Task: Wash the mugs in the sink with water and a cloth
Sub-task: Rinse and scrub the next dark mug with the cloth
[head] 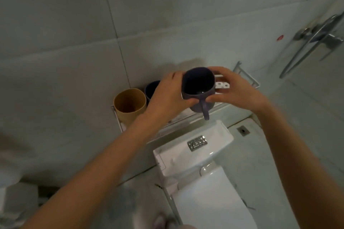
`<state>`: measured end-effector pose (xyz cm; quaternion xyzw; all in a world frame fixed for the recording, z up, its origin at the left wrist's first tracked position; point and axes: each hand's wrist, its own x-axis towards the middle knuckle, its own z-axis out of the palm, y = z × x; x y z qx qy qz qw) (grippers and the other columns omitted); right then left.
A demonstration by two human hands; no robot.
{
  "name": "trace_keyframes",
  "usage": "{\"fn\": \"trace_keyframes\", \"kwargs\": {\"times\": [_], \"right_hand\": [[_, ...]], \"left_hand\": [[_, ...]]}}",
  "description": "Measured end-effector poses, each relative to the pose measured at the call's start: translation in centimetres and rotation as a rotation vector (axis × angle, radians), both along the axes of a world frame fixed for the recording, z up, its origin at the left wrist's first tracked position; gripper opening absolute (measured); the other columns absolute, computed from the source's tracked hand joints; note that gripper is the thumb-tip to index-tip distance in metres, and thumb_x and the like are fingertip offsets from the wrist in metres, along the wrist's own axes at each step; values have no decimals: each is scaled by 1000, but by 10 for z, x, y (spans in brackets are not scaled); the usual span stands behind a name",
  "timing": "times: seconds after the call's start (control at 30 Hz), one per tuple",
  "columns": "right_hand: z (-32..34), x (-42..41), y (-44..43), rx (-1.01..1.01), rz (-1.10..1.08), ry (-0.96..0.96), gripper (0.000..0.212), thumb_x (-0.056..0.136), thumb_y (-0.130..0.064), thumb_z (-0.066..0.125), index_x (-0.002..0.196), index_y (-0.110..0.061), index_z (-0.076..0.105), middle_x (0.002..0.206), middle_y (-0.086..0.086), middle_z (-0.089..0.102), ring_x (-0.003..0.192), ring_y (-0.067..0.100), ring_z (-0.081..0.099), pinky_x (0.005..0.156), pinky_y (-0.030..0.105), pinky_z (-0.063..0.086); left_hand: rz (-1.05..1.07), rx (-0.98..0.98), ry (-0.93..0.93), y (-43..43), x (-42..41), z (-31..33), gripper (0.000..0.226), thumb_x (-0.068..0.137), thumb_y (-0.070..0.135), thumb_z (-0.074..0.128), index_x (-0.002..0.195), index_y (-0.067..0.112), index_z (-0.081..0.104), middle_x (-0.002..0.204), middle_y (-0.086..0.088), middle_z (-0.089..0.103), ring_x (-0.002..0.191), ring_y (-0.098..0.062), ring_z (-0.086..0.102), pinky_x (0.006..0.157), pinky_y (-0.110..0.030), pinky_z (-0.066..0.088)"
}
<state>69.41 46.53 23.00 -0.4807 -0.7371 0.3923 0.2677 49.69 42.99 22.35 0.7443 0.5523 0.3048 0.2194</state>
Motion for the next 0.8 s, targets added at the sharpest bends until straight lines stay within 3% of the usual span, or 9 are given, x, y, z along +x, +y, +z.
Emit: {"fn": "trace_keyframes", "kwargs": {"times": [0.17, 0.37, 0.57, 0.8], "right_hand": [[-16, -6, 51, 3, 68, -112, 71, 72, -4, 78, 133, -14, 43, 127, -2, 51, 116, 15, 50, 92, 24, 44], [-54, -12, 80, 24, 91, -220, 72, 71, -10, 80, 133, -9, 44, 128, 7, 54, 115, 18, 52, 93, 24, 41], [-74, -16, 81, -12, 123, -142, 68, 70, -7, 80, 130, -11, 47, 125, 6, 57, 113, 18, 55, 99, 33, 46], [-75, -23, 65, -64, 70, -24, 70, 73, -1, 76, 133, -14, 44, 128, 4, 54, 115, 15, 52, 87, 24, 50]], "left_hand": [[155, 38, 201, 41, 10, -19, 61, 77, 38, 72, 128, 15, 47, 124, -7, 47, 114, -23, 44, 97, -34, 41], [255, 76, 420, 55, 12, -45, 58, 80, 46, 66, 127, 15, 49, 124, -7, 50, 115, -24, 44, 95, -33, 35], [298, 97, 515, 48, 10, -60, 48, 81, 50, 62, 111, 13, 60, 122, -8, 48, 114, -25, 41, 92, -35, 35], [280, 183, 560, 39, 10, -59, 34, 85, 39, 60, 98, 8, 66, 123, -10, 54, 113, -28, 47, 98, -39, 34]]}}
